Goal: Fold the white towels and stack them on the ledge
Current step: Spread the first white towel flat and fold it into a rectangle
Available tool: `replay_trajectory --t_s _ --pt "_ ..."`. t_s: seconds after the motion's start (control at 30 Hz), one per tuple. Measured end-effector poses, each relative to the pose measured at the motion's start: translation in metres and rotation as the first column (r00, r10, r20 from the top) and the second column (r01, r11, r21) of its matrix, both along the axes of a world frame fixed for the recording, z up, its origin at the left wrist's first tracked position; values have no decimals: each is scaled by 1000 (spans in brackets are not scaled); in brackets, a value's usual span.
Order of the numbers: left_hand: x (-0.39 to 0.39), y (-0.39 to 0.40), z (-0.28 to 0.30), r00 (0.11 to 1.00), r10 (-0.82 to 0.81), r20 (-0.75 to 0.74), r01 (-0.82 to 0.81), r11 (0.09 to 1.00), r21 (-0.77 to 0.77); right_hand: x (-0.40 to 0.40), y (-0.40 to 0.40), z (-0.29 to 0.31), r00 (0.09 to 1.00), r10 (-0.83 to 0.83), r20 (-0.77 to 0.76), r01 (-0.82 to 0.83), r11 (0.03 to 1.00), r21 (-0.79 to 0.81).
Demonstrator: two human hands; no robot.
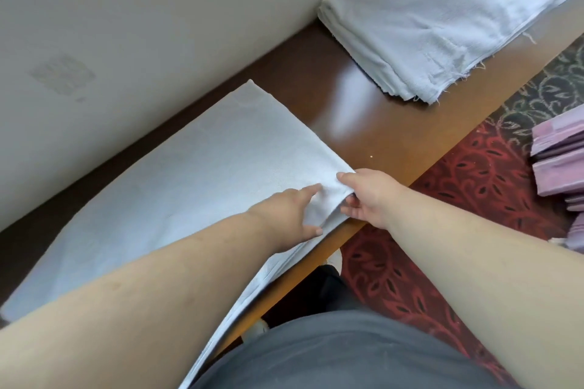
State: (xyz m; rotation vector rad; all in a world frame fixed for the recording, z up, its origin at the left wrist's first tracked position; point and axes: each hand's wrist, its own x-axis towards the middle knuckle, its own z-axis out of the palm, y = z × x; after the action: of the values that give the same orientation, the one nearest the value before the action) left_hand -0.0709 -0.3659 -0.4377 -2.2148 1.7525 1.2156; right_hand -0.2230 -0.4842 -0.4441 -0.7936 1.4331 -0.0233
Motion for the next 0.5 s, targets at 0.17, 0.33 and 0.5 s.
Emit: replay_trajectory --t_s 0.17,0.33,0.5 --pt "21 59 15 997 71 32 -72 997 36 -3 28 5 739 306 -600 -585 733 -347" --pt "80 158 26 929 332 164 -343 938 42 73 104 23 502 584 -638 -854 222 -470" --pt "120 268 25 789 562 249 -582 813 8 155 198 41 204 735 -646 -874 -161 -459"
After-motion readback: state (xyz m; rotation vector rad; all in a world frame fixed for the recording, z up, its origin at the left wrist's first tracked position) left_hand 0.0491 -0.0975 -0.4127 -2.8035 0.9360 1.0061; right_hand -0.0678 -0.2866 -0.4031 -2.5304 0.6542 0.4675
